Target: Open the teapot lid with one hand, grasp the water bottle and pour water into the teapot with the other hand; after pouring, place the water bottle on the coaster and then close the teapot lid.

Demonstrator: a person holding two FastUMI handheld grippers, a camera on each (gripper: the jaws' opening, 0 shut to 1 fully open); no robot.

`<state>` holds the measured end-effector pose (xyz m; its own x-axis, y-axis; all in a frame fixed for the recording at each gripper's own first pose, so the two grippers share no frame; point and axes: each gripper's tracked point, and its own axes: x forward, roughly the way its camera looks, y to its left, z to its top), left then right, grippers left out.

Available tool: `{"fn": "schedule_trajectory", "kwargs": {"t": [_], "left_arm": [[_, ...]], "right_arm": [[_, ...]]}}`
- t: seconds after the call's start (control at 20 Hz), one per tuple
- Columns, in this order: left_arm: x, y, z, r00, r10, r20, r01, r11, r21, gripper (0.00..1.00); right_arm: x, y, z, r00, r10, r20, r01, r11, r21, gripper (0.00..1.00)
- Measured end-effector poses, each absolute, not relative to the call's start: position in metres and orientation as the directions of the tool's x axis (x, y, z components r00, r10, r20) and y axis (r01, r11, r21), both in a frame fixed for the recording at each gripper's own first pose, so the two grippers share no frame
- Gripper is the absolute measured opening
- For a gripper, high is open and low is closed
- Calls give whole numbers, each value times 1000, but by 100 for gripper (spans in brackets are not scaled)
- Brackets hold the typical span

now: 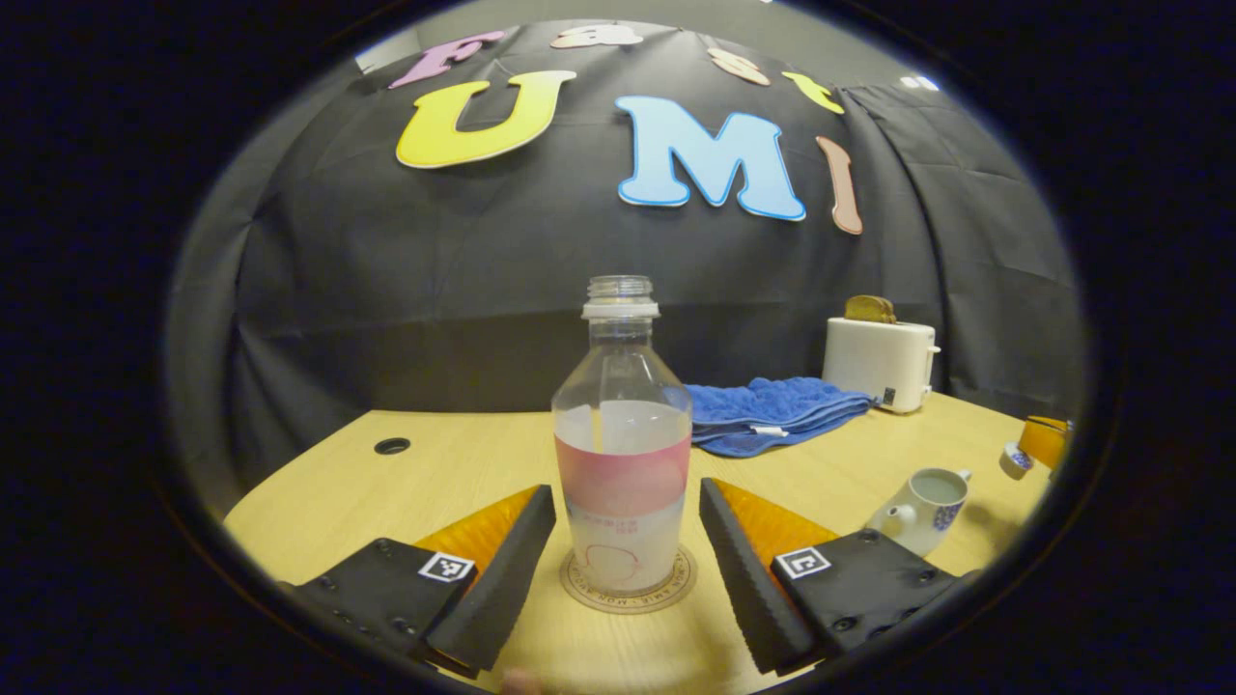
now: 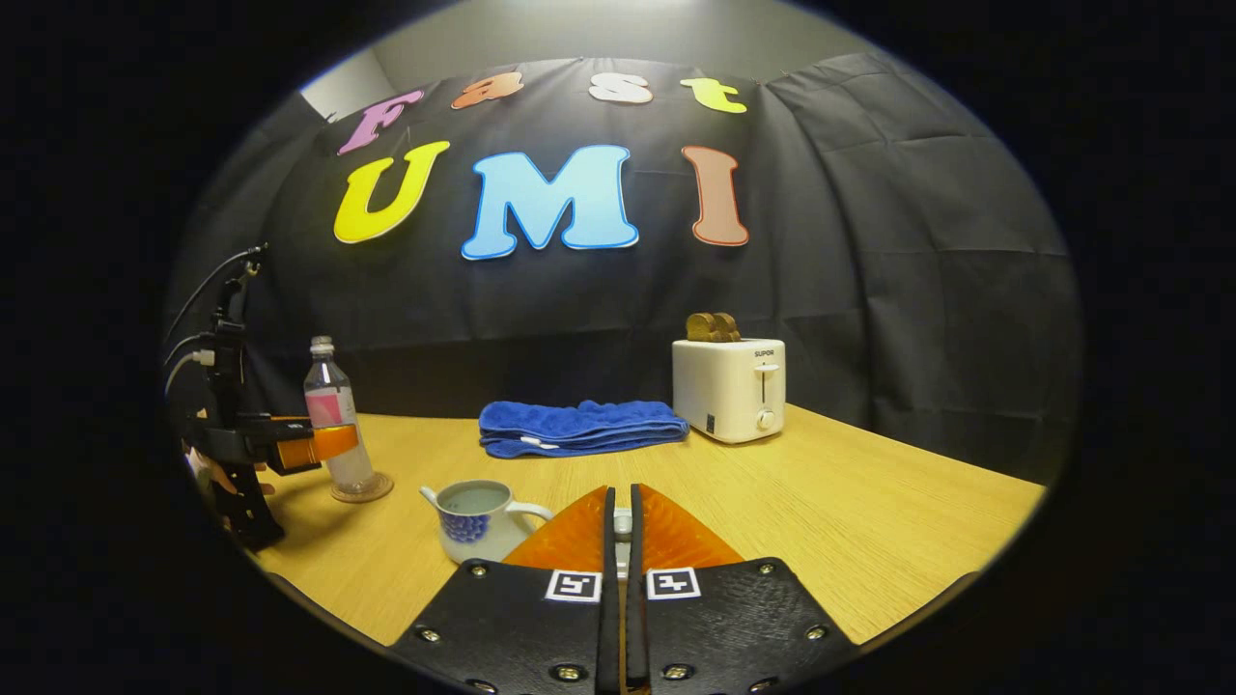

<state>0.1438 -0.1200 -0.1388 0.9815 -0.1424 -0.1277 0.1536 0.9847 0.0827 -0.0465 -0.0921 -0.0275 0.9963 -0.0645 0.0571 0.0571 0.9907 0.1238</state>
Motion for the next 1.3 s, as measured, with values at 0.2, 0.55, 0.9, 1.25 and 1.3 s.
{"fn": "schedule_trajectory", "kwargs": {"t": [0.2, 0.55, 0.9, 1.25, 1.3], "left_arm": [[122, -104, -135, 986, -109, -123, 120, 989, 86, 100], [91, -92, -124, 988, -117, -97, 122, 991, 49, 100], [62, -84, -112, 993, -107, -58, 111, 992, 64, 100], [48, -84, -97, 994, -110, -21, 111, 992, 62, 100], [47, -84, -97, 994, -111, -18, 112, 992, 62, 100]], "right_arm": [[-36, -66, -13, 998, 2, 70, -8, 996, 92, 3], [-11, -24, 6, 994, 88, 60, -90, 996, 23, 3], [13, 5, -11, 987, 158, -11, -158, 987, 18, 3], [20, 6, -25, 986, 159, -51, -157, 987, 32, 3], [20, 6, -27, 986, 158, -55, -157, 987, 33, 3]]}}
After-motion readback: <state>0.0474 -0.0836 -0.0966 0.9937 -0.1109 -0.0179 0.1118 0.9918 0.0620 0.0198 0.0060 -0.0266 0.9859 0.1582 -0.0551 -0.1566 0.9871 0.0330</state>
